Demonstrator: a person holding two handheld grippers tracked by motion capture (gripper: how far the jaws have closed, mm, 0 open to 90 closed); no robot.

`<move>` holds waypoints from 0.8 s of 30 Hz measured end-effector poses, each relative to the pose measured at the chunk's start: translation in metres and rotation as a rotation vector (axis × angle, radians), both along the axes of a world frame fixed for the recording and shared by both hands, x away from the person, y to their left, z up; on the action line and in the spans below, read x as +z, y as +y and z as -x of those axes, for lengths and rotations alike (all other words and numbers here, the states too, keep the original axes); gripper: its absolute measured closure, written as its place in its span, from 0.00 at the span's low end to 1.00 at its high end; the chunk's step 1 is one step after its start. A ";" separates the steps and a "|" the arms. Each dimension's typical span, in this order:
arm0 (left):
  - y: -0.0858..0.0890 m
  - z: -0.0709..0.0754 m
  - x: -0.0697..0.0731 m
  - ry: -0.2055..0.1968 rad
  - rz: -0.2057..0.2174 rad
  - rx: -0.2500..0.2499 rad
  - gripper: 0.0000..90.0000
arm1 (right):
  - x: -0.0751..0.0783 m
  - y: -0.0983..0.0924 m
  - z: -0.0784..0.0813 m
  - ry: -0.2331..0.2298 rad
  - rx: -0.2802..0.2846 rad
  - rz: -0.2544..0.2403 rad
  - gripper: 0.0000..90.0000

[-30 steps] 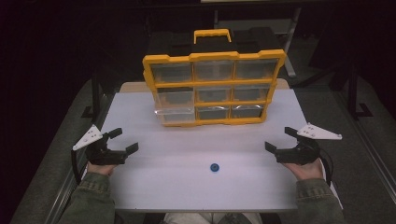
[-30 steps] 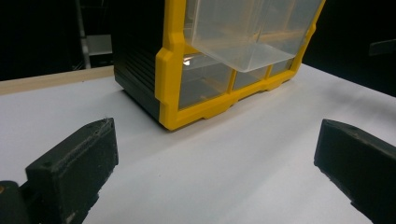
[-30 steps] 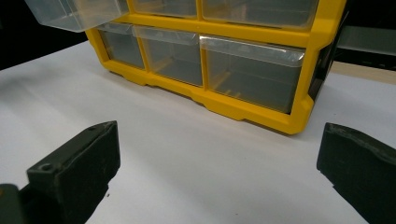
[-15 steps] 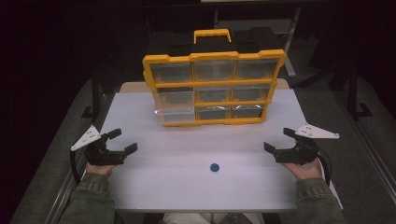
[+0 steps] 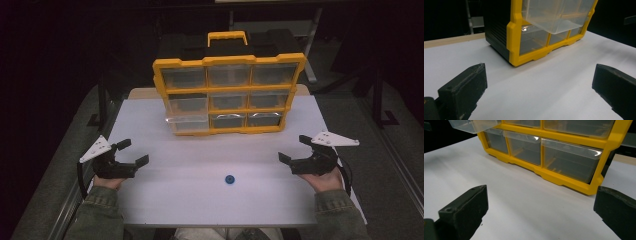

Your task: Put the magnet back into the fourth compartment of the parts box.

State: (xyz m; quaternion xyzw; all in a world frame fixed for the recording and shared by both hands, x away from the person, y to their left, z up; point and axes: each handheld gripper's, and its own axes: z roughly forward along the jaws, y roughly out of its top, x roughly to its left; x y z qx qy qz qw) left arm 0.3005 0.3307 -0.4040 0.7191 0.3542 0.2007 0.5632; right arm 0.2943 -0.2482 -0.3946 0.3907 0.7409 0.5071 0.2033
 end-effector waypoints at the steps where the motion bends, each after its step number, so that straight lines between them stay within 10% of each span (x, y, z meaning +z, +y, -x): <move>1: 0.000 0.000 0.000 0.000 0.000 0.000 0.00 | 0.001 0.001 0.000 -0.001 0.002 0.005 0.00; 24: 0.000 0.000 -0.001 0.001 -0.006 0.020 0.00 | 0.014 0.026 -0.009 0.045 0.103 0.061 0.00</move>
